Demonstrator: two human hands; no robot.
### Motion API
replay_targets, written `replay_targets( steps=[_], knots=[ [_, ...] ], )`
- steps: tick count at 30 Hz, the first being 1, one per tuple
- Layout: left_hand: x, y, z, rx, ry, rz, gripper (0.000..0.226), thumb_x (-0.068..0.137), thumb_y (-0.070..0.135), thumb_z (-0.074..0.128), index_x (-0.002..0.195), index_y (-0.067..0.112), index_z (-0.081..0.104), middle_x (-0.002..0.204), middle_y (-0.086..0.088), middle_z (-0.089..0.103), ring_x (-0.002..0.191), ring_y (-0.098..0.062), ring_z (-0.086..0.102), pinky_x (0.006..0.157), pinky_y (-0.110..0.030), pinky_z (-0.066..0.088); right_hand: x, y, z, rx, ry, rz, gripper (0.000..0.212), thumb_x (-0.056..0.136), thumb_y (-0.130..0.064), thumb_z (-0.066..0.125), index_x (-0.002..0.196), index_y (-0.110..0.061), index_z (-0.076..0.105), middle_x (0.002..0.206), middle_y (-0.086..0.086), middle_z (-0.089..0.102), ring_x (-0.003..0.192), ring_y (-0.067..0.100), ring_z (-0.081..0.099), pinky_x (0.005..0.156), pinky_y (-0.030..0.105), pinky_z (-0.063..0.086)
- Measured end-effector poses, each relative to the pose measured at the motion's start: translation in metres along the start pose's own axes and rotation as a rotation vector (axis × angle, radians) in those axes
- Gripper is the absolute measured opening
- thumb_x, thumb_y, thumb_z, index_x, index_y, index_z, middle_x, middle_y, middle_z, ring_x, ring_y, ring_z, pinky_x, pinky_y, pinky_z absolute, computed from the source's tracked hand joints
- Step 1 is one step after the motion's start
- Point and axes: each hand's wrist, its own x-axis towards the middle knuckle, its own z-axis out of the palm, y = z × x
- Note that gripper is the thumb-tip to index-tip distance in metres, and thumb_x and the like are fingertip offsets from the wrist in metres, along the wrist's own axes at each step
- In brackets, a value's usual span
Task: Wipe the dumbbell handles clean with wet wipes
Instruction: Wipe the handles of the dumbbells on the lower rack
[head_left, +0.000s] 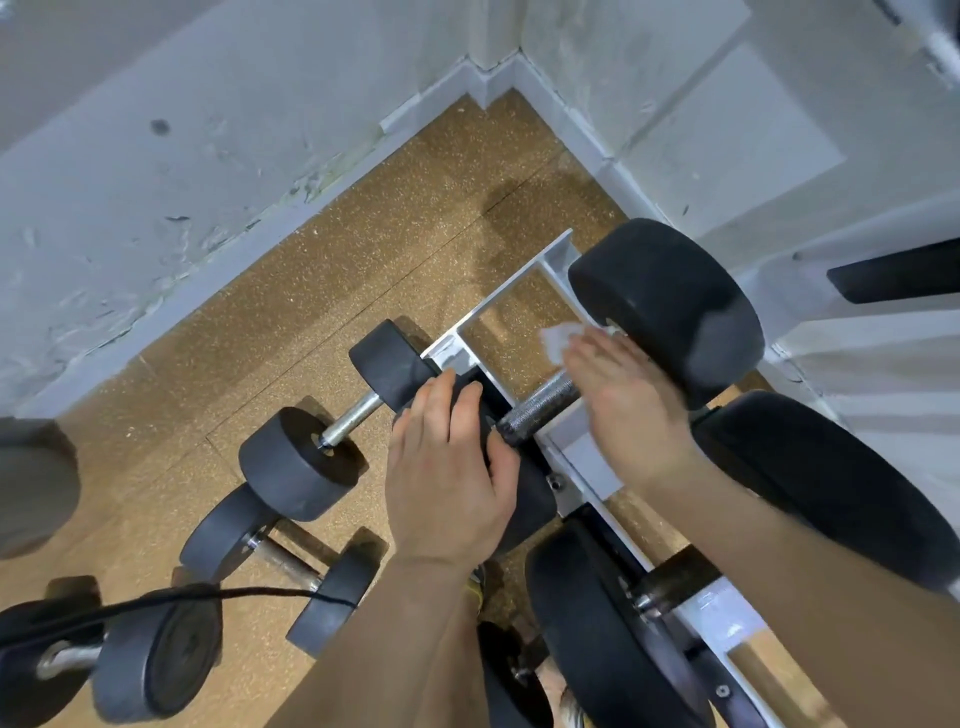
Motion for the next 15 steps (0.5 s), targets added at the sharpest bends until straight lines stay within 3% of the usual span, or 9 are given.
replay_targets(
  steps=[3,5,7,8,11,13,15],
  knots=[
    [0.0,0.0,0.002,-0.005,0.015,0.002,0.05,0.091,0.034,0.037,0.131,0.012,0.056,0.142,-0.01,0.049,0.134,-0.027,0.042,0.11,-0.047,0.036,-0.008,-0.024,0.008,0.016,0.032,0.081,0.045,0.073,0.004,0.042,0.109,0.002,0.069,0.115,0.017,0.068,0.112,0.034,0.063,0.103,0.049,0.038],
    [0.0,-0.001,0.003,-0.004,0.022,0.01,0.049,0.091,0.034,0.037,0.13,0.011,0.057,0.141,-0.011,0.05,0.134,-0.028,0.043,0.109,-0.047,0.036,-0.02,-0.047,0.016,0.112,-0.005,-0.073,0.042,0.081,-0.01,0.04,0.107,-0.004,0.072,0.112,0.011,0.071,0.108,0.028,0.066,0.104,0.039,0.041],
    [0.0,-0.001,0.002,-0.006,0.036,0.022,0.048,0.091,0.033,0.038,0.128,0.011,0.057,0.14,-0.012,0.051,0.133,-0.029,0.044,0.109,-0.047,0.036,-0.022,-0.04,0.011,0.156,-0.06,-0.205,0.042,0.083,-0.011,0.041,0.112,-0.005,0.07,0.118,0.009,0.069,0.112,0.025,0.064,0.104,0.04,0.044],
    [0.0,-0.001,0.003,-0.014,0.048,0.027,0.048,0.09,0.032,0.039,0.128,0.01,0.058,0.14,-0.013,0.051,0.132,-0.03,0.044,0.108,-0.048,0.037,-0.02,-0.026,0.008,0.151,-0.03,-0.19,0.045,0.083,-0.005,0.039,0.117,-0.005,0.068,0.122,0.01,0.067,0.115,0.026,0.062,0.103,0.043,0.045],
    [-0.001,-0.001,0.004,-0.028,0.068,0.029,0.048,0.089,0.031,0.04,0.129,0.01,0.057,0.14,-0.013,0.051,0.132,-0.031,0.045,0.108,-0.05,0.036,-0.015,0.002,0.002,0.138,0.179,0.095,0.055,0.079,0.009,0.032,0.123,-0.001,0.062,0.128,0.013,0.062,0.121,0.03,0.058,0.105,0.043,0.043],
    [0.0,0.0,0.003,-0.024,0.054,-0.005,0.05,0.089,0.033,0.039,0.133,0.011,0.052,0.144,-0.013,0.047,0.132,-0.031,0.044,0.107,-0.051,0.036,-0.019,-0.018,0.013,0.193,0.253,0.236,0.055,0.075,0.012,0.041,0.125,0.0,0.06,0.134,0.01,0.055,0.128,0.032,0.051,0.108,0.046,0.04],
    [0.0,0.002,0.002,-0.03,0.032,-0.046,0.055,0.09,0.036,0.037,0.137,0.012,0.047,0.148,-0.013,0.042,0.133,-0.031,0.043,0.108,-0.051,0.036,-0.025,-0.04,0.028,0.26,0.219,0.219,0.054,0.071,0.016,0.055,0.121,-0.003,0.064,0.134,0.005,0.054,0.13,0.031,0.048,0.109,0.047,0.039]
  ],
)
